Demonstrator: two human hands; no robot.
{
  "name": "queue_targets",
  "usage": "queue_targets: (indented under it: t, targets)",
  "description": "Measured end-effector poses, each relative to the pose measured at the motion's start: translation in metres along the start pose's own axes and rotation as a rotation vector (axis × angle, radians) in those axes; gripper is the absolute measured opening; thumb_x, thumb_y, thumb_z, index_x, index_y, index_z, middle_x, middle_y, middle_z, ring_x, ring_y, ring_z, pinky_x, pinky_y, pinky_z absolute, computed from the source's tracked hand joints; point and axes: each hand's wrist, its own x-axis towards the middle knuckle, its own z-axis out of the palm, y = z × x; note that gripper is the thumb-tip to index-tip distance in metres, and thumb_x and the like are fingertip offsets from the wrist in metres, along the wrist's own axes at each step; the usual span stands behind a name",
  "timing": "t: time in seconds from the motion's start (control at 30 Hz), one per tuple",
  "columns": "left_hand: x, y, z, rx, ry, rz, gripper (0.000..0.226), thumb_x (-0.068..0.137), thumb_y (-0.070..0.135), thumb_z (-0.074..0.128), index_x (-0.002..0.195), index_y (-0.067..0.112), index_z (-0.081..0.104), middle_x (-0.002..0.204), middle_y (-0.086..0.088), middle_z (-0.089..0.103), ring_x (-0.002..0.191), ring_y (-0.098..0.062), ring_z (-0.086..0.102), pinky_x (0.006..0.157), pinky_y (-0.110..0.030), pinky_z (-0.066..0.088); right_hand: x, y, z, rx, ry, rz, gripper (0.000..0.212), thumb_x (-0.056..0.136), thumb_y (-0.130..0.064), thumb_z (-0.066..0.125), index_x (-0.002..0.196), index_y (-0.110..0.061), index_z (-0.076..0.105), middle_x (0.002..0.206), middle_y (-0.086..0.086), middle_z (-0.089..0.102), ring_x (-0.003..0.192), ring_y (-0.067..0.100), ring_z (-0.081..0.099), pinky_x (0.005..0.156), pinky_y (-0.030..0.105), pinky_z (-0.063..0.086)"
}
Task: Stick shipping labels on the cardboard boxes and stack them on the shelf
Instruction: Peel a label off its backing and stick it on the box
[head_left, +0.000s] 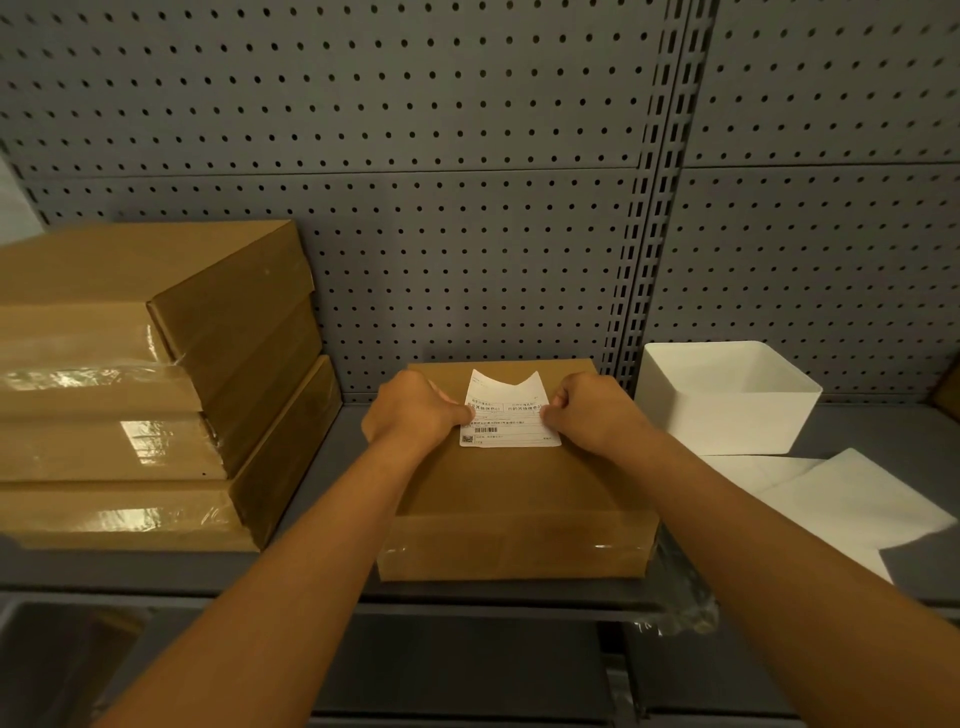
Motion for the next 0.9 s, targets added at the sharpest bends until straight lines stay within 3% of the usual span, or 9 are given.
queue_targets:
  t: [0.3,0.5,0.57,0.67,0.77,0.83,0.9]
  targets:
    - [0.000,0.003,-0.002,0.047,0.007,-0.004,0.023,0.065,0.043,0.083,0.073,0.023,0.076,0.084,0.005,0.073,0.081,-0.017,0.066,0.076,-0.038,0.056,-0.004,-0.001,0.000,-0.040,0.024,-0.004,0.024,0.089,-0.030,0.059,0.071,-0.017,0.049,0.085,0.006,0.063,0.079,0.021,0.061,0.069,0.029,0.053]
    - [-0.005,0.001,-0.004,0.049,0.090,0.054,0.028,0.079,0.038,0.073,0.081,0.010,0.073,0.087,-0.004,0.071,0.082,-0.022,0.066,0.075,-0.039,0.056,-0.006,0.001,-0.006,0.061,0.099,-0.031,0.007,0.090,-0.017,0.052,0.089,-0.011,0.049,0.086,0.008,0.058,0.079,0.024,0.058,0.063,0.032,0.048]
    - [-0.009,0.005,-0.002,0.051,0.144,0.183,0.024,0.089,0.030,0.062,0.095,0.008,0.070,0.103,-0.006,0.067,0.097,-0.023,0.062,0.084,-0.036,0.053,-0.006,0.001,-0.007,0.037,0.207,-0.080,0.010,0.092,-0.015,0.046,0.094,-0.008,0.052,0.094,0.010,0.058,0.083,0.025,0.055,0.068,0.034,0.046]
    - [-0.012,0.016,0.003,0.126,0.005,0.445,0.033,0.096,0.020,0.048,0.126,0.015,0.058,0.129,-0.004,0.058,0.117,-0.022,0.052,0.098,-0.034,0.043,-0.007,-0.006,-0.001,-0.084,0.259,-0.274,0.025,0.094,-0.018,0.045,0.114,-0.010,0.057,0.114,0.009,0.057,0.107,0.027,0.051,0.088,0.036,0.045]
    - [-0.015,0.018,0.013,0.214,-0.221,0.479,0.040,0.099,0.017,0.040,0.138,0.014,0.047,0.138,-0.008,0.052,0.122,-0.024,0.049,0.100,-0.032,0.039,-0.007,-0.013,0.011,-0.099,0.052,-0.384,0.037,0.096,-0.020,0.043,0.132,-0.012,0.051,0.134,0.008,0.054,0.120,0.026,0.050,0.102,0.038,0.040]
    - [-0.014,0.010,0.008,0.272,-0.226,0.451,0.041,0.101,0.020,0.039,0.141,0.012,0.044,0.145,-0.008,0.045,0.130,-0.024,0.043,0.107,-0.031,0.034,-0.006,-0.003,0.010,-0.151,-0.008,-0.359,0.036,0.098,-0.024,0.040,0.131,-0.012,0.052,0.134,0.008,0.055,0.119,0.026,0.051,0.103,0.039,0.040]
    - [-0.012,-0.001,-0.004,0.258,-0.159,0.426,0.037,0.102,0.021,0.037,0.133,0.008,0.052,0.139,-0.010,0.051,0.123,-0.025,0.048,0.100,-0.031,0.037,-0.005,0.013,0.002,-0.171,0.044,-0.297,0.030,0.099,-0.027,0.038,0.118,-0.012,0.057,0.120,0.008,0.061,0.105,0.025,0.057,0.093,0.039,0.047]
